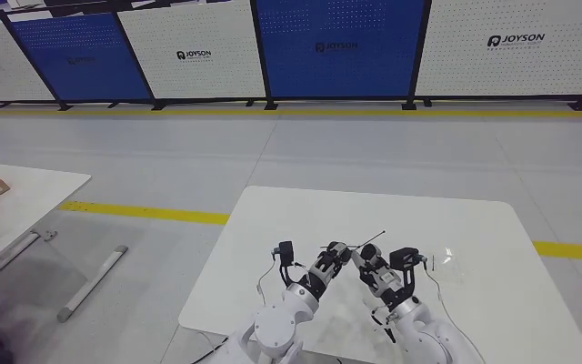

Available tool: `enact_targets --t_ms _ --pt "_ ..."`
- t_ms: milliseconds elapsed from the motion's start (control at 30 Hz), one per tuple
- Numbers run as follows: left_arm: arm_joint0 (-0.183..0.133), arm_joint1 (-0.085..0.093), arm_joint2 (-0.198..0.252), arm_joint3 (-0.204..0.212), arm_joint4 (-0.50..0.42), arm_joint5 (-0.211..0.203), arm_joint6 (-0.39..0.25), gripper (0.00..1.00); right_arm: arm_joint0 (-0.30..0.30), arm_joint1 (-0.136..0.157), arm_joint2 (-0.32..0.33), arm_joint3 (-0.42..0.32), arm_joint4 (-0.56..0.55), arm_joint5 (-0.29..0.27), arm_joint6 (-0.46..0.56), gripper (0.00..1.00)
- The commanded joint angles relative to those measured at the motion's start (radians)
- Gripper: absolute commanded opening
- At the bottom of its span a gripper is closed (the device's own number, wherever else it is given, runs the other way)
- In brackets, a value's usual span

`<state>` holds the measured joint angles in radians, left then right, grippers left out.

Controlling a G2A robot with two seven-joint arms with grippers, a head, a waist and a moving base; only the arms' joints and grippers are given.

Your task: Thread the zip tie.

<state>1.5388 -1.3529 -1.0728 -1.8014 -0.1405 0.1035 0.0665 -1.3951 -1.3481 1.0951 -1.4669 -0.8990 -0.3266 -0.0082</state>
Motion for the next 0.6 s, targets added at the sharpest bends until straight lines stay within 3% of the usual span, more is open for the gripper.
enact_targets --t_ms 0,367,500,567 --pt "-0.002 0.000 0.001 0.002 0.000 0.001 0.001 0.00 0.002 0.000 -0.001 0.001 0.000 -0.005 -0.001 0.34" --pt "-0.005 0.000 0.010 0.008 0.013 0.002 -0.001 0.00 0.005 0.001 -0.002 -0.001 0.000 -0.013 -0.019 0.33" --pt "-0.007 0.000 0.013 0.014 0.015 0.003 0.001 0.00 0.005 0.002 -0.002 -0.004 0.003 -0.013 -0.021 0.28" --pt "-0.008 0.000 0.015 0.015 0.017 0.003 0.001 0.00 0.006 0.003 -0.003 -0.003 0.003 -0.013 -0.020 0.19"
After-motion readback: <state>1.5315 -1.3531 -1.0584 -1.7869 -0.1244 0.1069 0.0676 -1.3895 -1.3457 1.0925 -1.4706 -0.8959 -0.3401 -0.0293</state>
